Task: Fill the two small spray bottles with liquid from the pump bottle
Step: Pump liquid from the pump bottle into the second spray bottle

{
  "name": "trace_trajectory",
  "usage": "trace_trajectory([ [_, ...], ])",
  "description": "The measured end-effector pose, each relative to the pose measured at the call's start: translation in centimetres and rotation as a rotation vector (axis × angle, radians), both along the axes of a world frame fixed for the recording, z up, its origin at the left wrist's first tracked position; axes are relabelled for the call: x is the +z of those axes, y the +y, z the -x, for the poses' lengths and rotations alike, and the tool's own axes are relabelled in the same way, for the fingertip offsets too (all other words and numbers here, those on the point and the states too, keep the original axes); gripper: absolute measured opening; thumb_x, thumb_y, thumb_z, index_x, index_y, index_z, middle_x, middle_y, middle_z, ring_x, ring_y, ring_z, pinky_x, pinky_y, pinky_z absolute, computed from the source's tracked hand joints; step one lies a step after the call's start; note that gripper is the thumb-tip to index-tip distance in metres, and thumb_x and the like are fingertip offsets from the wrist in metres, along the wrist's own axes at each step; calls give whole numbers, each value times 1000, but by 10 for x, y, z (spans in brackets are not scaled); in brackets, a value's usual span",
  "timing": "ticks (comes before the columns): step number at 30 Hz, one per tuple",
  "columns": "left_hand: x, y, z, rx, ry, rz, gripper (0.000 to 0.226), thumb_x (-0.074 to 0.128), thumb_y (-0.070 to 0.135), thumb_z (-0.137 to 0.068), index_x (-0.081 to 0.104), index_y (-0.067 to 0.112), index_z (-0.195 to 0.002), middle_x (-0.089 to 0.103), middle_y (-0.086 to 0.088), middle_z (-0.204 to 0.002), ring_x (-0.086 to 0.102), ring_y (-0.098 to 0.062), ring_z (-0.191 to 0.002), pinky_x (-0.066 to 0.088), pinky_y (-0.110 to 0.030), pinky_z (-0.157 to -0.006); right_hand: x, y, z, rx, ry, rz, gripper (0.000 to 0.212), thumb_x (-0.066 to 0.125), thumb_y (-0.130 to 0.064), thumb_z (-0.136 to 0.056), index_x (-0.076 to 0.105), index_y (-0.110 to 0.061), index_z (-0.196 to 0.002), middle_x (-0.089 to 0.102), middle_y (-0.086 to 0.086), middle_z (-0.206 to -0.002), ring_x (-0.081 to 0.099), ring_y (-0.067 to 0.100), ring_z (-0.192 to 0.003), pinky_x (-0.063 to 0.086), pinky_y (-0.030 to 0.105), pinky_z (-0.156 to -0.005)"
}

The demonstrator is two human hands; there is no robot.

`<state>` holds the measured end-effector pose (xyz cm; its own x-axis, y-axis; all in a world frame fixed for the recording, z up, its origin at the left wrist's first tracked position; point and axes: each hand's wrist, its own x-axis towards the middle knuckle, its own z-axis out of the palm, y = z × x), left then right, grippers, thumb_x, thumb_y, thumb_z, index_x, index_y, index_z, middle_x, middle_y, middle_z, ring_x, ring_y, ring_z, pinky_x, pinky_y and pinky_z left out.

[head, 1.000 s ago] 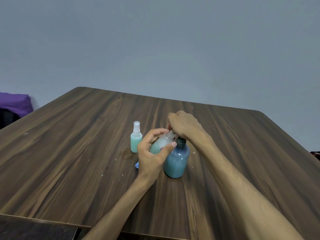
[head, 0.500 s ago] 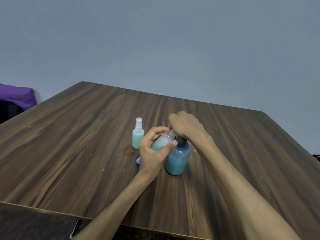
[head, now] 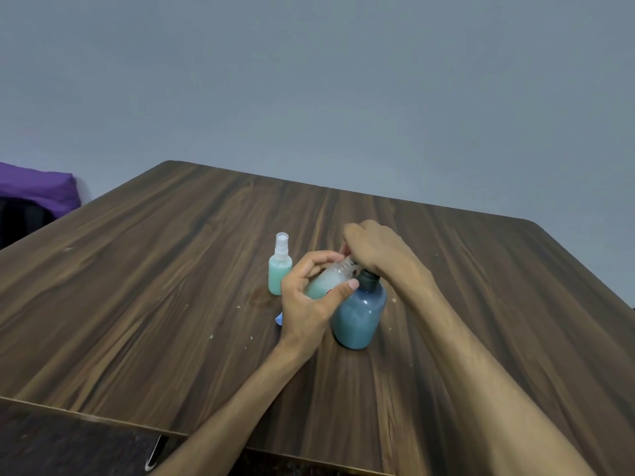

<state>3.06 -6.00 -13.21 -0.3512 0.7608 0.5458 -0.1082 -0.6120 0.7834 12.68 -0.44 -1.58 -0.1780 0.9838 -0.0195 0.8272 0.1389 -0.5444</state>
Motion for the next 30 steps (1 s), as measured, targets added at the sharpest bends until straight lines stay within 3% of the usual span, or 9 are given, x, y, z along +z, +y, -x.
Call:
trace_trajectory([
  [2, -1, 0, -1, 4, 3, 2, 34, 84, 5, -77, 71, 10, -107, 76, -6, -103, 74, -27, -98, 61, -37, -86, 0, 0, -2, -19, -16, -25, 44, 37, -38, -92, 75, -18, -97, 71, 5, -101, 62, 27, -91, 48, 42, -84],
  [5, -1, 0, -2, -6, 1, -9, 34, 83, 4, -78, 70, 7, -108, 76, -6, -103, 75, -27, -99, 60, -34, -86, 1, 2, -4, -15, 33, -31, 42, 38, -35, -91, 77, -20, -86, 72, 2, -94, 63, 23, -86, 50, 42, -84],
  [9, -2, 0, 0, -8, -20, 7, 35, 86, 11, -77, 70, 9, -108, 76, -9, -104, 74, -28, -98, 60, -34, -84, 5, -2, 0, -4, -15, -18, 44, 37, -37, -94, 75, -17, -97, 71, 4, -97, 63, 27, -90, 50, 43, -87],
  [16, -1, 1, -1, -14, -10, 13, 38, 87, 15, -76, 70, 7, -109, 76, -9, -103, 74, -27, -97, 60, -33, -83, 0, -4, -1, -16, -19, -14, 46, 35, -39, -92, 74, -15, -98, 70, 7, -99, 63, 30, -91, 51, 43, -86],
  [20, -1, -1, -1, -11, -27, -4, 36, 85, 19, -76, 70, 9, -108, 76, -8, -104, 74, -26, -99, 60, -33, -86, 6, -5, -2, -20, 35, -32, 48, 35, -41, -83, 77, -18, -86, 73, 2, -91, 66, 28, -88, 53, 44, -88],
  [30, 0, 1, -1, -14, -25, 27, 38, 86, 17, -74, 70, 6, -107, 77, -5, -102, 75, -25, -98, 60, -35, -86, 0, -2, 0, -16, -4, 2, 43, 37, -36, -89, 73, -14, -100, 68, 6, -99, 62, 28, -89, 50, 43, -88],
])
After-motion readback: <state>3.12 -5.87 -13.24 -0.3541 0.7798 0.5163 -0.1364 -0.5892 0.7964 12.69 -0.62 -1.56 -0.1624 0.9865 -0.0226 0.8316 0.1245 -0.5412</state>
